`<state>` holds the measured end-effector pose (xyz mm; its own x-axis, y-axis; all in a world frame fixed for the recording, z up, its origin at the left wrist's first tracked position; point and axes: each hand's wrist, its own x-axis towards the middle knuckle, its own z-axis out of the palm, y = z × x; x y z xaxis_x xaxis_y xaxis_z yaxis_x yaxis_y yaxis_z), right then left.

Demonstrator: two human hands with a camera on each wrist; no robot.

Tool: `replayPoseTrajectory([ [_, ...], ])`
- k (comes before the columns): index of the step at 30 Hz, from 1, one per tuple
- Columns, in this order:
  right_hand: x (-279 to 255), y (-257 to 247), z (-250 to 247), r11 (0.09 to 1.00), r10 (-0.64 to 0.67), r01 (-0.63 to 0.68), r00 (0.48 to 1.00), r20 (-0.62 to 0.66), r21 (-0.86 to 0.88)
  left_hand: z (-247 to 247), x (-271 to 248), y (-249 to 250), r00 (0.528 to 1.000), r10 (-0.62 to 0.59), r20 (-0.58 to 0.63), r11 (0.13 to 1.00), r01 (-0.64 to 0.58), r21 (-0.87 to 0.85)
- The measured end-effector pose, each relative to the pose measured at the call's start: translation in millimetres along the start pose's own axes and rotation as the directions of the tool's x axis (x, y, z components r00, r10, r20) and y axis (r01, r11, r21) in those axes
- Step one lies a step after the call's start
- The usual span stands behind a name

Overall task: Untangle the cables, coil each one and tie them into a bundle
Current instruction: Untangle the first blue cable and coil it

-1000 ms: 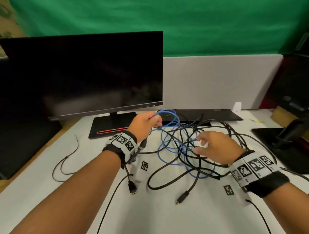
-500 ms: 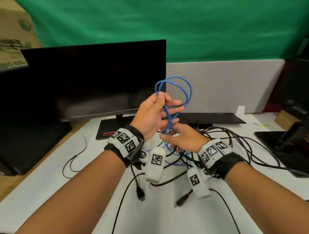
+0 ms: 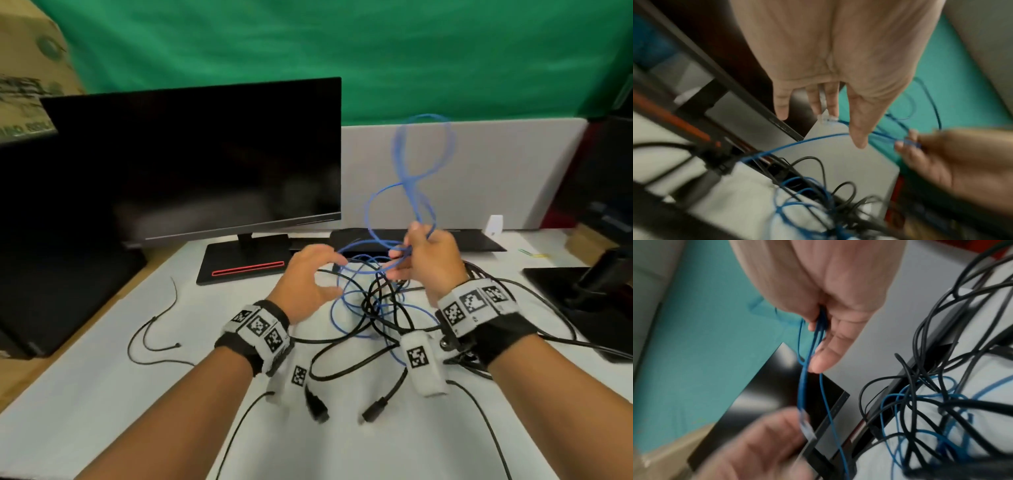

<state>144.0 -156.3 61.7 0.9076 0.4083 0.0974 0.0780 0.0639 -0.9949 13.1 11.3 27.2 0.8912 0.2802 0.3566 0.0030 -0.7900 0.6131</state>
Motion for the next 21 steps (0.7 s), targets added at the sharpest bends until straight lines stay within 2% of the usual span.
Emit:
replayPoseTrajectory([
  [2,0.3,-8.3,-7.9,0.996,0.012,-0.010,1.000,-0.024,0.090,6.2,-3.7,-10.8,0.981,-0.132,0.145,0.976,0.103,0.194],
  [3,-0.6,-13.0,-10.7,0.991,0.014,-0.010,1.000,-0.028,0.134,7.0,-4.2,-17.0,0.965,-0.204,0.165,0.953,0.157,0.260],
  [5,-2.6,-22.9,-14.7,0.979,0.006,0.002,0.999,-0.038,0.202,6.4,-1.8,-27.0,0.949,-0.284,0.136,0.921,0.231,0.314],
  [11,-9.9,-43.3,-26.8,0.960,-0.033,0.039,0.999,-0.025,0.277,13.1,14.9,-40.2,0.907,-0.400,0.129,0.863,0.325,0.385],
  [15,-17.1,-45.9,-33.5,0.947,-0.050,0.055,0.998,-0.021,0.317,18.0,29.5,-42.2,0.911,-0.379,0.161,0.911,0.337,0.236],
  [18,-21.7,-41.0,-34.1,0.952,-0.051,0.046,0.999,0.008,0.301,25.3,39.1,-24.8,0.926,-0.317,0.206,0.941,0.334,-0.052],
  [20,-23.6,-35.0,-33.4,0.955,-0.039,0.026,0.999,0.037,0.295,29.9,43.6,-7.7,0.920,-0.286,0.268,0.908,0.350,-0.231],
  [21,-24.3,-31.7,-32.9,0.955,-0.032,0.018,0.999,0.043,0.296,31.3,43.3,1.6,0.906,-0.285,0.313,0.865,0.384,-0.323],
])
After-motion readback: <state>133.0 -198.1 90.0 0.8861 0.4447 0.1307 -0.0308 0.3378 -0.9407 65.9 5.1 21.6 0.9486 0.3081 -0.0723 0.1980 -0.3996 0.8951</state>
